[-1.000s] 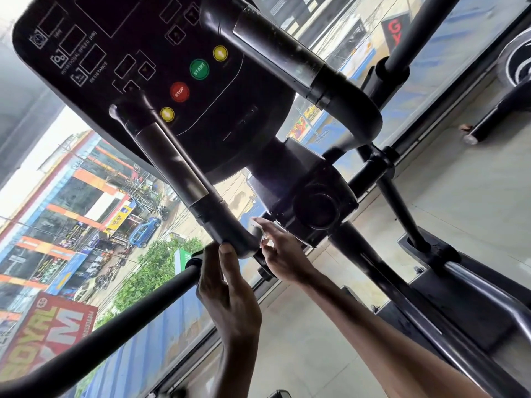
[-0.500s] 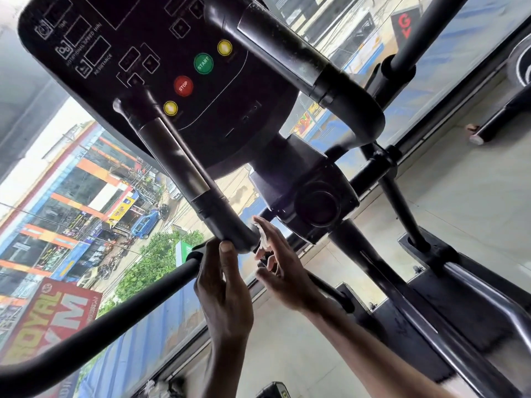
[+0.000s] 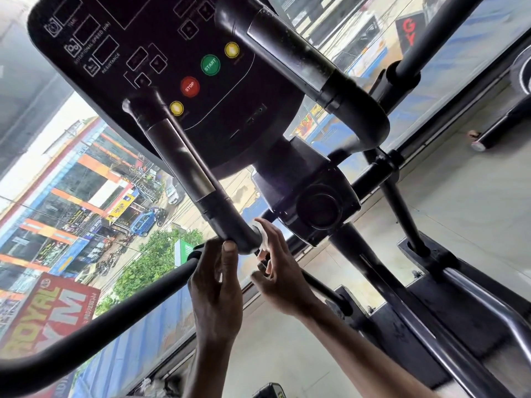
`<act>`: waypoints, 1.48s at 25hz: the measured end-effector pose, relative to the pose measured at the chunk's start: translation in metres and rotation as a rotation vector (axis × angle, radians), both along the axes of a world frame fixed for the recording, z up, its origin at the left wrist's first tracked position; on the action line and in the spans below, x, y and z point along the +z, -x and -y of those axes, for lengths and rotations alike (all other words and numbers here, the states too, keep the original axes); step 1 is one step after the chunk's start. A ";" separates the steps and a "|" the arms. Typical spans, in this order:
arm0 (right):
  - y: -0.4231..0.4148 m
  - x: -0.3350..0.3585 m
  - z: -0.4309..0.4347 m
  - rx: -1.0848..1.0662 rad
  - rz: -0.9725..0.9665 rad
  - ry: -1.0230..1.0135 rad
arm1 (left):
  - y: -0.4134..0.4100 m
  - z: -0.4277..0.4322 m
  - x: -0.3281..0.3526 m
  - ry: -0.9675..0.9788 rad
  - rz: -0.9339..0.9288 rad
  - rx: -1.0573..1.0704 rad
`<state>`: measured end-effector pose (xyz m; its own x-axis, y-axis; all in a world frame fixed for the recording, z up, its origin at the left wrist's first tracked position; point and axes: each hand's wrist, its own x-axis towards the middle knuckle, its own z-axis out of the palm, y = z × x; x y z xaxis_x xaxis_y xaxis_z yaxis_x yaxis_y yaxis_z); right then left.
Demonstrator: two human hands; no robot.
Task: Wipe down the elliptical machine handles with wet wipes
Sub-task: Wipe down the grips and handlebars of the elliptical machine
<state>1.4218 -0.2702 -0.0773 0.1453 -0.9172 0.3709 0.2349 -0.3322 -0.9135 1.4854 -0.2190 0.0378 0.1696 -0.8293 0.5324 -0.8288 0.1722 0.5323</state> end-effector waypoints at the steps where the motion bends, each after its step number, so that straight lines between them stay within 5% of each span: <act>1: -0.001 0.005 0.005 0.012 -0.022 -0.051 | -0.002 0.000 0.002 -0.007 0.017 -0.007; 7: 0.010 0.012 -0.015 -0.114 -0.017 0.121 | 0.001 0.002 -0.001 0.155 -0.009 -0.006; 11: 0.011 0.022 -0.012 -0.057 -0.177 -0.059 | 0.012 0.001 0.002 0.170 -0.095 -0.002; 17: 0.018 0.025 -0.036 -0.182 -0.024 0.151 | 0.017 -0.001 0.009 0.214 -0.183 -0.035; 22: 0.023 0.033 -0.026 -0.159 -0.031 -0.040 | 0.015 -0.002 0.012 0.215 -0.169 -0.034; 27: 0.022 0.039 -0.044 -0.400 0.083 0.151 | 0.019 -0.002 0.014 0.230 -0.184 0.003; 31: 0.020 0.066 -0.038 -0.412 0.193 -0.016 | 0.020 -0.004 0.015 0.218 -0.204 -0.007; 35: 0.013 0.081 -0.050 -0.590 0.291 0.144 | 0.020 -0.004 0.018 0.220 -0.260 -0.013; 37: 0.016 0.076 -0.045 -0.578 0.307 0.068 | 0.020 -0.005 0.019 0.226 -0.264 -0.012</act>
<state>1.4054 -0.2256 -0.0017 -0.4858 -0.7887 0.3769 0.2477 -0.5377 -0.8059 1.4658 -0.2141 0.0566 0.3166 -0.6980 0.6423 -0.6651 0.3194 0.6750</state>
